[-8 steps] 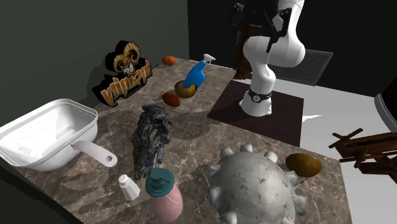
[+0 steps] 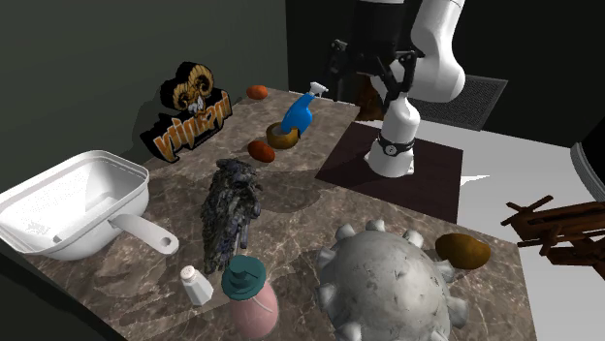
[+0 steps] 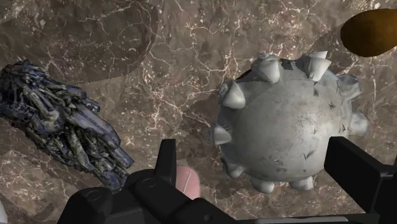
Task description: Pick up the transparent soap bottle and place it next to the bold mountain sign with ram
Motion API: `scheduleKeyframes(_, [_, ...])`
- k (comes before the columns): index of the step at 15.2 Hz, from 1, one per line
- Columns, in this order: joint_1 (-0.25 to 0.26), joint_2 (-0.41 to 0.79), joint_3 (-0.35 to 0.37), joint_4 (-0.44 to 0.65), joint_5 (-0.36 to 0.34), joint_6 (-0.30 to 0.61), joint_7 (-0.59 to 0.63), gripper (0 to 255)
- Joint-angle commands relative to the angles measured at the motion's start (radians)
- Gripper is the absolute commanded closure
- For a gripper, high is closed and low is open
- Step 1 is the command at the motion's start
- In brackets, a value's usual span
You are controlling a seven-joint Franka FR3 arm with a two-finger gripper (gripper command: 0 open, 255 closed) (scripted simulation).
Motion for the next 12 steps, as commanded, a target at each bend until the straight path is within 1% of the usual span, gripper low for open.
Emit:
scheduleKeyframes(1, [0.002, 0.067, -0.008, -0.004, 0.000, 0.088, -0.003, 0])
scheduleKeyframes(6, [0.005, 0.229, -0.035, 0.018, 0.005, 0.262, -0.025, 0])
scheduleKeyframes(12, [0.013, 0.443, -0.065, 0.095, 0.033, 0.441, -0.062, 0])
